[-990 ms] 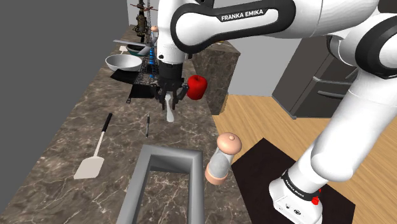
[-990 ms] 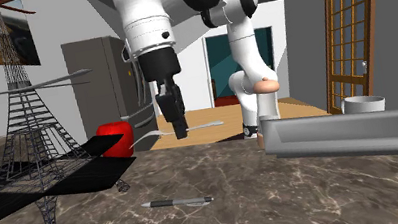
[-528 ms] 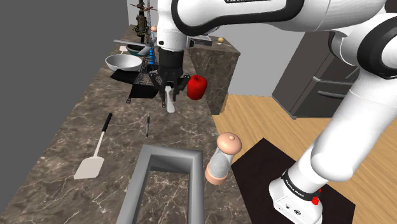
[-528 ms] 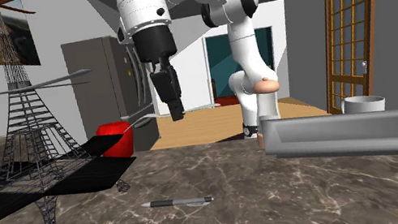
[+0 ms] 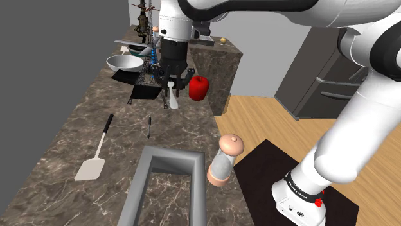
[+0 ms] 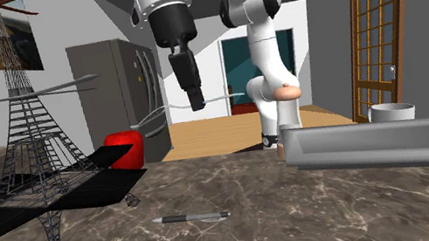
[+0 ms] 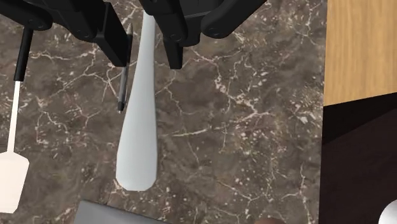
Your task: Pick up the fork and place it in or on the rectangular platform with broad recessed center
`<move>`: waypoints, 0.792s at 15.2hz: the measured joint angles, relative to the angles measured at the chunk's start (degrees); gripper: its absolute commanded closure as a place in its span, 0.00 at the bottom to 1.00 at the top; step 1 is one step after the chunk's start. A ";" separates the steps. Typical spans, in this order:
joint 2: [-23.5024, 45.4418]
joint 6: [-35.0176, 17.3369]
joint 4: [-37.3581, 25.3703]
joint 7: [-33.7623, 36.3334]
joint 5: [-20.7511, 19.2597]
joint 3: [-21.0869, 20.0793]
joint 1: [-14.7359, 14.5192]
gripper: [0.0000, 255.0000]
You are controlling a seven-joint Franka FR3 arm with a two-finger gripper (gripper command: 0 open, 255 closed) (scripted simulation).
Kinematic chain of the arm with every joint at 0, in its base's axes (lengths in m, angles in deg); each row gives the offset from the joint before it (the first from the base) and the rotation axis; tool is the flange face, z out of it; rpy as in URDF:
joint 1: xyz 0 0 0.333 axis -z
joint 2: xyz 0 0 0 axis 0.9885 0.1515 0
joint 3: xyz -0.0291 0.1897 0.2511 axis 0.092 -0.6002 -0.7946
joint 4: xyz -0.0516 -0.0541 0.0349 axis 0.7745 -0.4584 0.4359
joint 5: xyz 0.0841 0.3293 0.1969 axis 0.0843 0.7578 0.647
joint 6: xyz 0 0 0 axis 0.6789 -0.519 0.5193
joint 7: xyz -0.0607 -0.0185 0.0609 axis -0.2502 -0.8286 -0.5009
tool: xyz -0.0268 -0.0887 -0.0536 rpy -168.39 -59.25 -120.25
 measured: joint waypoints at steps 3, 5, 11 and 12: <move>-2.29 -1.22 2.89 2.49 1.27 -1.40 -1.43 1.00; -4.14 -1.78 4.78 4.34 2.34 -2.45 -2.47 1.00; -8.54 -4.28 10.09 9.78 5.21 -5.67 -5.64 1.00; -8.66 -4.49 10.18 11.07 5.37 -6.39 -6.30 1.00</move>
